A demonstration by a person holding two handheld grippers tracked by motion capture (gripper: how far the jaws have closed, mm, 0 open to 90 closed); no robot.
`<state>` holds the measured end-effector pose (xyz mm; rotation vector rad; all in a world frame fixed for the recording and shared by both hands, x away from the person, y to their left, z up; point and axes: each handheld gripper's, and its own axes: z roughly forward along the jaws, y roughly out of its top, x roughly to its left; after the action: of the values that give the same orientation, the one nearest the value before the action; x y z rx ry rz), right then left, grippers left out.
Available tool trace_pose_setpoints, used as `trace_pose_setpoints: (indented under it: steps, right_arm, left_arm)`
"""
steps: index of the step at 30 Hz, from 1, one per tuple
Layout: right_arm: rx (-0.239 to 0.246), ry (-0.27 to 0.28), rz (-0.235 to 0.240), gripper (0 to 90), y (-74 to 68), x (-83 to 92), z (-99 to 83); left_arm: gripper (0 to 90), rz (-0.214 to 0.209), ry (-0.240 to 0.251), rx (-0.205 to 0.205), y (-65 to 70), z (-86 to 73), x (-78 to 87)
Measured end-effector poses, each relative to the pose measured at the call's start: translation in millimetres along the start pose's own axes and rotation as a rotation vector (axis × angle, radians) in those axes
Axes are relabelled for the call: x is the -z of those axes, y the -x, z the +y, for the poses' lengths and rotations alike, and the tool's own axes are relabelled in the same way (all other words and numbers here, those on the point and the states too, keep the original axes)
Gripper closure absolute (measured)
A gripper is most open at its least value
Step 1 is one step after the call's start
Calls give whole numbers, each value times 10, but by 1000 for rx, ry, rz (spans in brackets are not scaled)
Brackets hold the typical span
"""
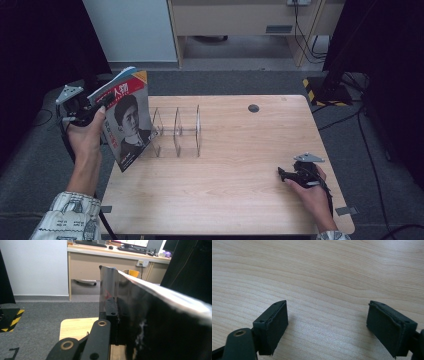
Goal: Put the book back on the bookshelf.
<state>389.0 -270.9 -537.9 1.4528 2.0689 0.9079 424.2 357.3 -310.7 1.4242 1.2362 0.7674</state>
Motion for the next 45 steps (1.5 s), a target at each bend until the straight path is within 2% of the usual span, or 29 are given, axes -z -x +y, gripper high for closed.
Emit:
trace_pose_setpoints:
  steps: [13, 21, 32, 37, 45]
  right_arm:
    - [-1, -2, 1, 176, -2, 2, 0]
    - [-1, -2, 1, 176, -2, 1, 0]
    - [-1, -3, 3, 174, -4, 1, 0]
    - [-2, -3, 3, 174, -6, 2, 0]
    - [-2, -2, 2, 174, -6, 1, 0]
  left_arm:
    - [861, 17, 10, -9, 27, -80, -22]
    - [861, 24, 26, -26, 106, -120, -65]
    - [860, -2, 50, -19, 195, -252, -109]
    - [860, -16, 63, -7, 185, -282, -92]
    - [859, -22, 92, -9, 142, -321, -55]
